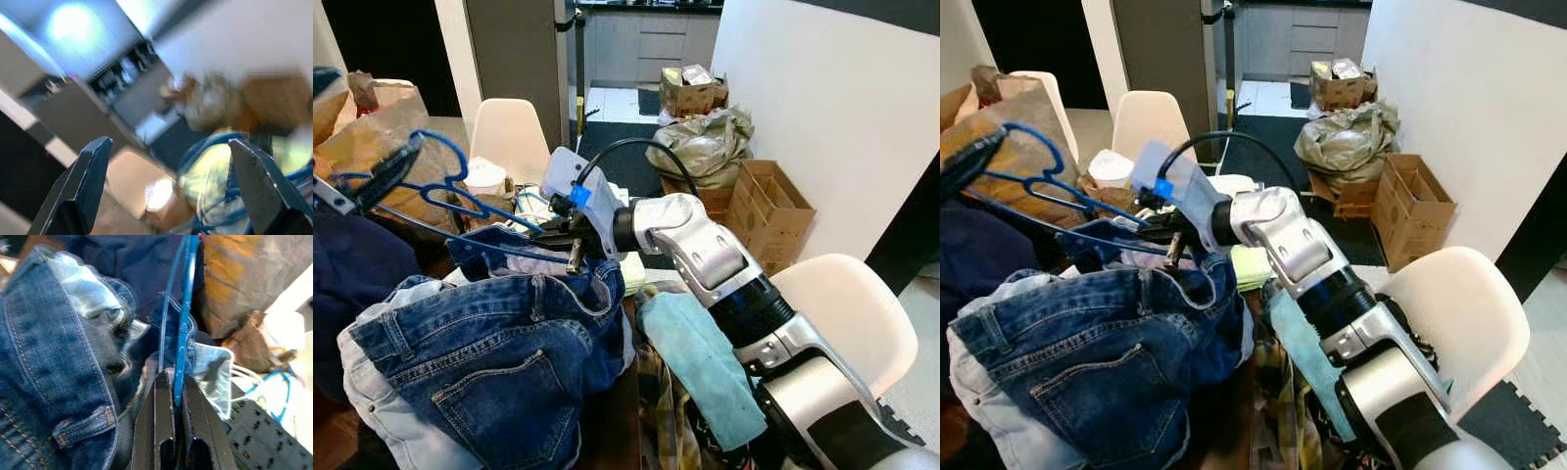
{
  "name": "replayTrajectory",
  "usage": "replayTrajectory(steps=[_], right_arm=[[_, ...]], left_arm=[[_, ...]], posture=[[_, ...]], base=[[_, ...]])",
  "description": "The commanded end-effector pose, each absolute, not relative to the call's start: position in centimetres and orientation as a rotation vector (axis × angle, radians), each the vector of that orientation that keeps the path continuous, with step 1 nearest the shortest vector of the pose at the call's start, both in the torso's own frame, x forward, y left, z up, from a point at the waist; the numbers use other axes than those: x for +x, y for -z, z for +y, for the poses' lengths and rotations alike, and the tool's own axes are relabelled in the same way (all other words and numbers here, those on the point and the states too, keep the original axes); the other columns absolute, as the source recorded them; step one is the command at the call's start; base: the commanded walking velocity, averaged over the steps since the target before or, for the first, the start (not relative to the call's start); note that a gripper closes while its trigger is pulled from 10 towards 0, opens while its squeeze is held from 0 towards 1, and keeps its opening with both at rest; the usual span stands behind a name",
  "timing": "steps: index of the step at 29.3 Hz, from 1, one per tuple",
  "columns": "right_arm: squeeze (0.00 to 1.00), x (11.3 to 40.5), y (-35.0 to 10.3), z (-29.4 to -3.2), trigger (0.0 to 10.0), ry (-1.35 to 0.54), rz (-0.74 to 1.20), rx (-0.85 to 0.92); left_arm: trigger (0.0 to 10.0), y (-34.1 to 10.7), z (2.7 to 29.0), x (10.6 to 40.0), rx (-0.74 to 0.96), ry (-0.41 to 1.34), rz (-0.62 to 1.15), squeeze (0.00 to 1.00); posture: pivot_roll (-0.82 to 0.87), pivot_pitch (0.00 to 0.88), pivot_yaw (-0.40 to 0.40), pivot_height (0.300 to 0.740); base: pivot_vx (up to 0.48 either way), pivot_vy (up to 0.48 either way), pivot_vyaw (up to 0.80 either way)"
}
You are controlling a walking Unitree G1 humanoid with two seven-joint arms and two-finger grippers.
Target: Hang hanger
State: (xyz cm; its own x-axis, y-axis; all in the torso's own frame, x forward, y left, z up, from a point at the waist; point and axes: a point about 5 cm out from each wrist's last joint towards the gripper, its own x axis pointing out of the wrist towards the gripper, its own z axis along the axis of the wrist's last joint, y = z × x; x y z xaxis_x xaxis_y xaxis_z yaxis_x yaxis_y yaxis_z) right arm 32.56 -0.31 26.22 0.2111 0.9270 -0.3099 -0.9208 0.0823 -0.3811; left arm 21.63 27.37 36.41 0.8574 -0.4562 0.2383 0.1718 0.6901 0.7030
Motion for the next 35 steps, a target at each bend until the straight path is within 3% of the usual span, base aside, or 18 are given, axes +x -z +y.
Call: replayTrajectory(steps=[1, 12, 18, 19, 22, 23, 29, 35], right_arm=[[0.00, 31.8, -26.5, 0.2, 10.0, -1.432, -0.046, -0.571], [0.00, 30.1, -26.8, 0.3, 10.0, -1.523, -0.089, -0.604], [0.00, 30.0, -27.0, 0.1, 10.0, -1.512, -0.093, -0.612], [0.00, 30.1, -27.0, 0.0, 10.0, -1.502, -0.093, -0.615], [0.00, 30.1, -27.0, 0.0, 10.0, -1.502, -0.093, -0.615], [0.00, 30.2, -27.1, -0.1, 10.0, -1.490, -0.091, -0.616], [0.00, 30.3, -27.2, -0.2, 10.0, -1.480, -0.087, -0.618], [0.00, 30.3, -27.2, -0.1, 10.0, -1.466, -0.082, -0.619]], left_arm=[[10.0, -36.6, 27.3, 21.8, 0.776, 0.389, -0.405, 0.00], [10.0, -36.1, 27.5, 22.6, 0.752, 0.520, -0.355, 0.00], [10.0, -35.1, 27.0, 22.2, 0.650, 0.642, -0.313, 0.00], [10.0, -34.2, 26.7, 21.7, 0.591, 0.727, -0.269, 0.00], [10.0, -34.2, 26.7, 21.7, 0.591, 0.727, -0.269, 0.00], [10.0, -33.2, 26.4, 20.8, 0.536, 0.823, -0.209, 0.00], [10.0, -33.1, 26.7, 19.6, 0.501, 0.900, -0.160, 0.00], [10.0, -36.0, 27.7, 16.6, 0.483, 1.010, -0.167, 0.00]], posture=[[0.03, 0.014, -0.027, 0.740], [0.01, 0.017, -0.013, 0.740], [0.01, 0.016, -0.011, 0.740], [0.01, 0.018, -0.011, 0.740], [0.01, 0.018, -0.011, 0.740], [0.01, 0.019, -0.012, 0.740], [0.01, 0.022, -0.015, 0.740], [0.02, 0.028, -0.010, 0.740]], base=[[0.000, 0.000, 0.00], [0.000, 0.000, 0.00], [0.000, 0.000, 0.00], [0.000, 0.000, 0.00], [0.000, 0.000, 0.00], [0.000, 0.000, 0.00], [0.000, 0.000, 0.00], [0.000, 0.000, 0.00]])
